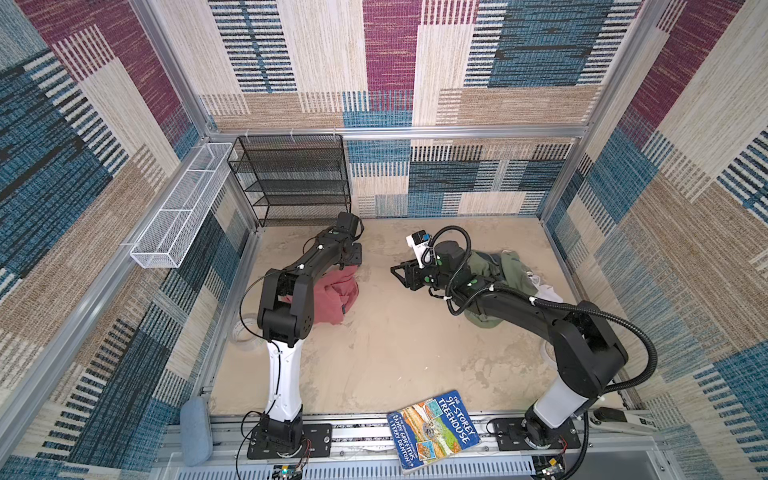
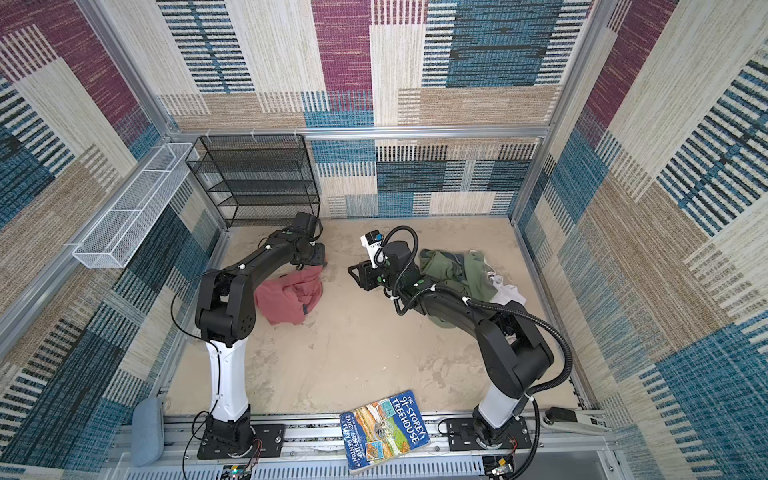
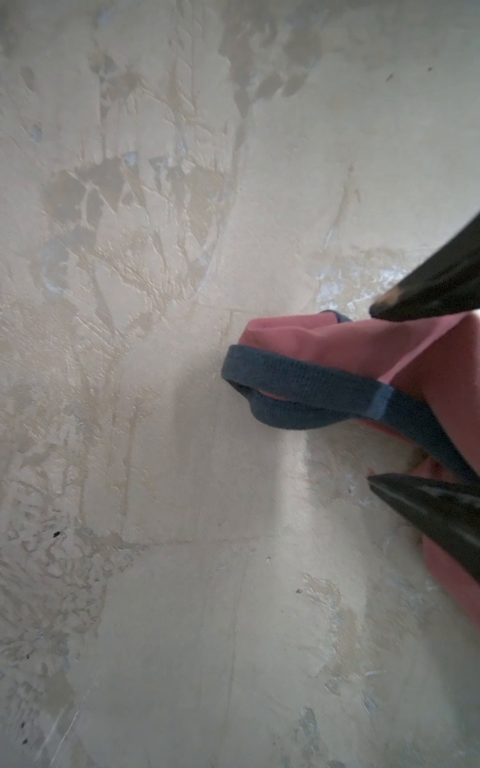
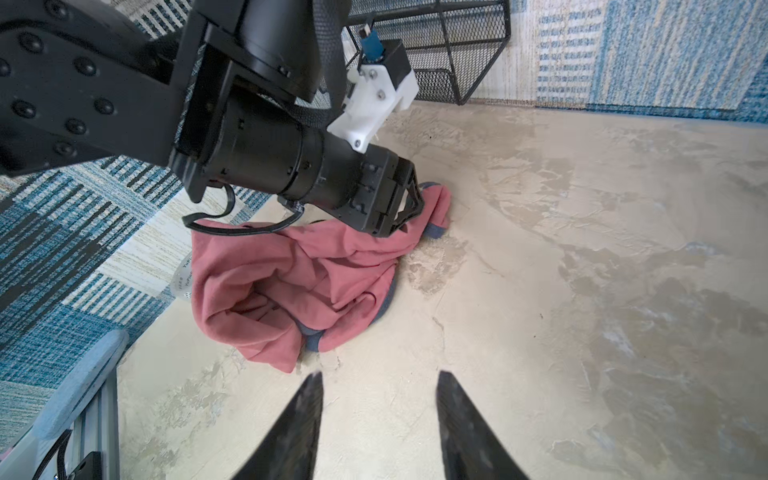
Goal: Pick out a specific cloth from the pile
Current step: 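Grasp the pink shirt's dark trim with the left gripper and lift it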
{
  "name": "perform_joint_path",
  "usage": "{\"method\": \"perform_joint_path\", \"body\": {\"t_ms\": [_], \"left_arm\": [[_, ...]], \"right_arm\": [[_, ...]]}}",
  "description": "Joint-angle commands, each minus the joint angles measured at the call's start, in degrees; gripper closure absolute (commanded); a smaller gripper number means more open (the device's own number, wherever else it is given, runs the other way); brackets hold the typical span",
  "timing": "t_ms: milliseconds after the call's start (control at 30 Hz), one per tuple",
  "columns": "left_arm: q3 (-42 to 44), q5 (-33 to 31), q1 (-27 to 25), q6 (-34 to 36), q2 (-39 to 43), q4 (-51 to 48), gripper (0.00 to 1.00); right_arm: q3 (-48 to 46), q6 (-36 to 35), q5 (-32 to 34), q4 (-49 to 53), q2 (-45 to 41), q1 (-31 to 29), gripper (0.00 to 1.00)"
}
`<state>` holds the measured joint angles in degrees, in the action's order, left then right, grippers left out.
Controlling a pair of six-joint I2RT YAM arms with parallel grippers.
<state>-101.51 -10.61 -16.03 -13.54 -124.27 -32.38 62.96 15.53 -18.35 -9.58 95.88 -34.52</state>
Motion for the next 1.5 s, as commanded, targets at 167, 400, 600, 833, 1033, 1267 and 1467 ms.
{"method": "perform_joint_path", "body": {"t_ms": [167, 400, 600, 833, 1033, 1267, 1467], "left_arm": [[-3.93, -1.08, 0.09, -0.98, -3.95, 0.14, 0.37], [-6.81, -1.08, 0.04, -1.88, -7.59, 0.08, 0.4], [-6.12, -1.03, 0.05, -2.43, -7.35, 0.14, 0.68], [-4.24, -0.64, 0.01, -2.37, -3.29, 1.31, 1.0], [-3.25, -1.32, -0.04, -1.88, 2.19, 1.83, 1.0], [-4.33, -1.74, 0.02, -0.63, 7.5, 2.15, 1.0], [-8.21, -2.47, -0.04, 1.11, 10.87, -0.15, 1.0]], "right_arm": [[-1.03, 0.75, -0.65, -2.3, -0.07, 0.14, 0.53], [-1.86, 0.36, 0.49, -2.17, -0.38, 0.33, 0.53], [-1.98, 0.01, 1.24, -1.85, -0.85, 0.76, 0.53], [-2.68, 0.7, 2.01, -2.67, -2.04, 1.25, 0.53], [-3.27, 1.08, 1.91, -3.02, -2.66, 1.38, 0.53], [-4.41, 1.25, 1.84, -3.12, -4.83, 1.39, 0.53], [-6.1, 1.43, 2.15, -4.07, -6.67, 1.39, 0.53]]}}
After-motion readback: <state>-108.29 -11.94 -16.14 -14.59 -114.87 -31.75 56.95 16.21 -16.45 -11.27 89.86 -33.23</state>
